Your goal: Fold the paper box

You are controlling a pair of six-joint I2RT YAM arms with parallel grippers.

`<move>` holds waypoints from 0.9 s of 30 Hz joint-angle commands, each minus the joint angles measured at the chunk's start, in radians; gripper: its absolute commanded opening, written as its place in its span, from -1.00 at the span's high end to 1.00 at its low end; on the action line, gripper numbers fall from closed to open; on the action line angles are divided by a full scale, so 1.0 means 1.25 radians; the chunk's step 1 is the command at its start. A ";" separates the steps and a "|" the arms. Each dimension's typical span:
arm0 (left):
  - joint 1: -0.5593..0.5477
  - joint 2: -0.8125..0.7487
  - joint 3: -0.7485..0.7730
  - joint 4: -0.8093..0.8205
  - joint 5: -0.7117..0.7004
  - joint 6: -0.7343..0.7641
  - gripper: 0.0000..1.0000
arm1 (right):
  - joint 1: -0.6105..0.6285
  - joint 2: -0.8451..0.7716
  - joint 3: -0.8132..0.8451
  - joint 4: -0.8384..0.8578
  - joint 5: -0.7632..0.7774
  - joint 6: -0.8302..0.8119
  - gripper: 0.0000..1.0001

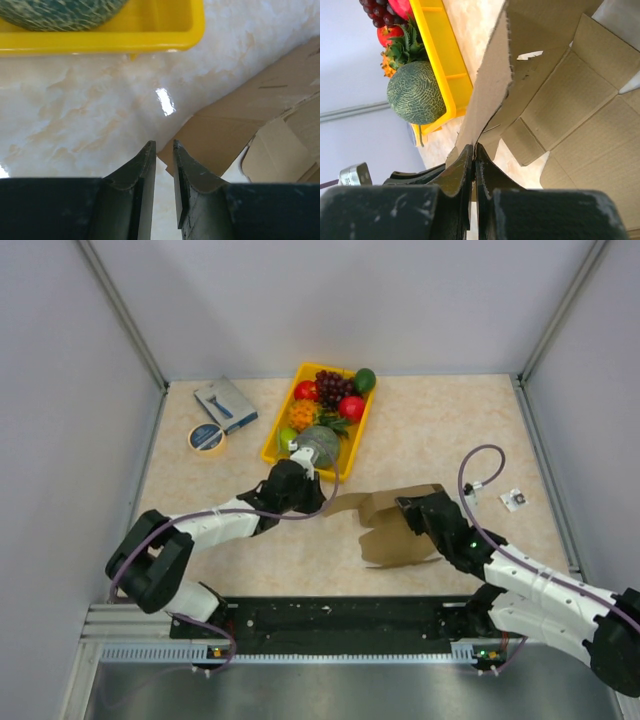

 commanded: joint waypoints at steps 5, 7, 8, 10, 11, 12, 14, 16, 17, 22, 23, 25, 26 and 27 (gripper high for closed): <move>-0.058 0.045 -0.022 0.164 0.166 0.003 0.52 | 0.000 0.001 0.054 -0.055 0.009 -0.081 1.00; -0.090 0.045 -0.027 0.187 0.174 0.000 0.52 | 0.000 0.006 0.064 -0.064 0.015 -0.093 1.00; -0.101 0.051 -0.027 0.195 0.174 -0.005 0.52 | 0.001 0.008 0.066 -0.068 0.015 -0.094 1.00; -0.126 0.062 -0.016 0.216 0.175 -0.009 0.52 | 0.000 0.013 0.067 -0.078 0.016 -0.099 1.00; -0.131 0.078 -0.009 0.221 0.176 -0.011 0.52 | 0.000 0.022 0.069 -0.079 0.015 -0.102 1.00; -0.140 0.088 -0.003 0.228 0.181 -0.011 0.52 | 0.000 0.025 0.071 -0.080 0.014 -0.104 1.00; -0.147 0.110 0.015 0.235 0.191 -0.013 0.52 | 0.000 0.034 0.073 -0.085 0.009 -0.114 1.00; -0.155 0.112 0.019 0.246 0.190 -0.009 0.52 | 0.000 0.036 0.073 -0.087 0.010 -0.114 1.00; -0.155 0.099 0.013 0.250 0.185 -0.007 0.51 | 0.000 0.033 0.071 -0.088 0.012 -0.113 1.00; -0.145 0.002 -0.069 0.242 0.153 0.002 0.28 | 0.000 0.009 0.056 -0.089 0.031 -0.110 1.00; -0.144 -0.038 -0.084 0.232 0.148 -0.003 0.17 | 0.000 0.008 0.055 -0.090 0.029 -0.108 1.00; -0.143 -0.074 -0.131 0.238 0.155 -0.009 0.08 | 0.000 0.008 0.050 -0.090 0.028 -0.093 1.00; -0.144 -0.110 -0.146 0.246 0.160 -0.024 0.04 | 0.000 0.009 0.048 -0.091 0.026 -0.085 1.00; -0.144 -0.125 -0.177 0.261 0.174 -0.029 -0.04 | -0.003 0.011 0.046 -0.090 0.022 -0.076 1.00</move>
